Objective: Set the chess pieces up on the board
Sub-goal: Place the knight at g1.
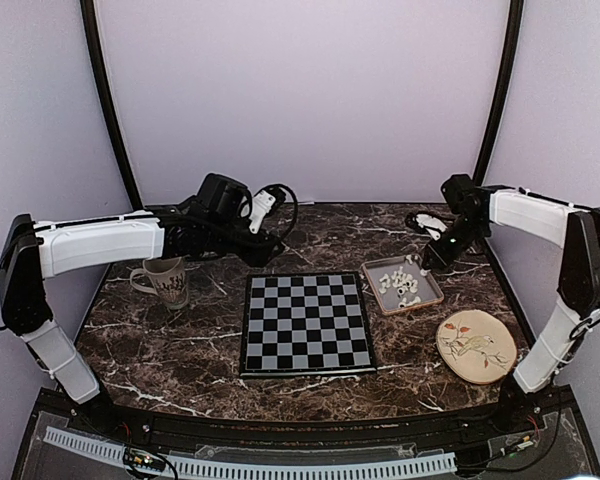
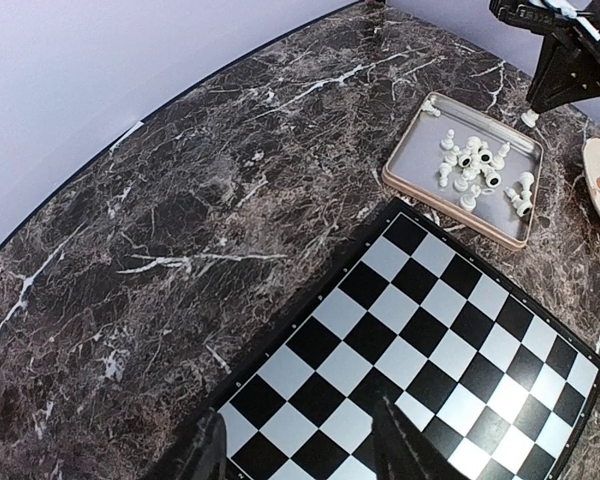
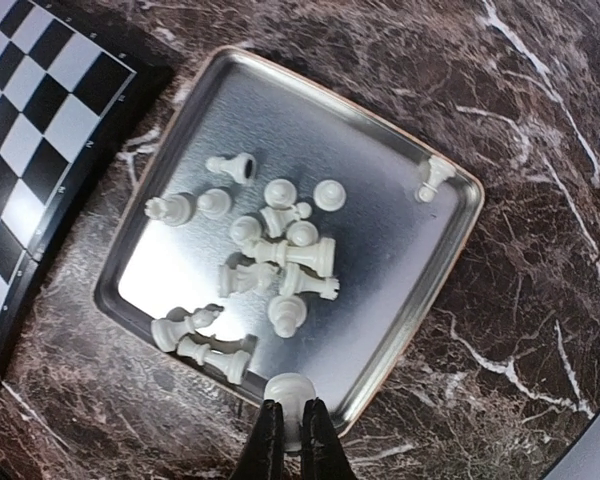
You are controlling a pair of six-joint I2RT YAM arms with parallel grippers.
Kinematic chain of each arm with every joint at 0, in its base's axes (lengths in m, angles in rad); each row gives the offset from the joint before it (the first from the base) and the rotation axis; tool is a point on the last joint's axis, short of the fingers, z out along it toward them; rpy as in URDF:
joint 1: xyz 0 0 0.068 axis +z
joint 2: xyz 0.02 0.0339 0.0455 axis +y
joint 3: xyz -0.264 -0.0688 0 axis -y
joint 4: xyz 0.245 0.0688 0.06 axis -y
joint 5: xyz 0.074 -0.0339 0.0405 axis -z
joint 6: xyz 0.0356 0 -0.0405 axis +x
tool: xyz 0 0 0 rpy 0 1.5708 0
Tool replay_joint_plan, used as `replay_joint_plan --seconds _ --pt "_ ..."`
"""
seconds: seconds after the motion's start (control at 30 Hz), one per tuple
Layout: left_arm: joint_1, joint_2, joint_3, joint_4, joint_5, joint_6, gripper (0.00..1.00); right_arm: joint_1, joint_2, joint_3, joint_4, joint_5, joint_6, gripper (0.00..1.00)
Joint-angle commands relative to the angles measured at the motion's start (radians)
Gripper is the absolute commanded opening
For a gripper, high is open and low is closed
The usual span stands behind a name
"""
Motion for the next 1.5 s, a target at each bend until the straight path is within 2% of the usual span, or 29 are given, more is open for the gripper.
replay_joint_plan --seconds 0.0,0.13,0.33,0.67,0.97,1.47 --pt "-0.004 -0.001 0.036 -0.020 -0.002 -0.014 0.52 0.085 -0.046 0.005 -0.021 -0.062 -0.002 0.00" --pt "-0.004 0.005 0.048 -0.035 -0.017 -0.022 0.52 0.207 -0.033 0.021 -0.036 -0.020 -0.027 0.00" --pt "-0.003 0.013 0.057 -0.049 -0.067 -0.028 0.52 0.391 0.002 0.046 -0.090 -0.040 -0.081 0.00" --pt "0.014 0.001 0.069 -0.067 -0.121 -0.052 0.52 0.696 0.036 -0.029 -0.086 0.061 -0.112 0.00" --pt "0.014 -0.002 0.072 -0.072 -0.129 -0.045 0.52 0.797 0.098 -0.020 -0.075 0.054 -0.107 0.00" --pt "0.014 -0.005 0.076 -0.079 -0.122 -0.044 0.52 0.830 0.154 0.018 -0.057 0.084 -0.090 0.00"
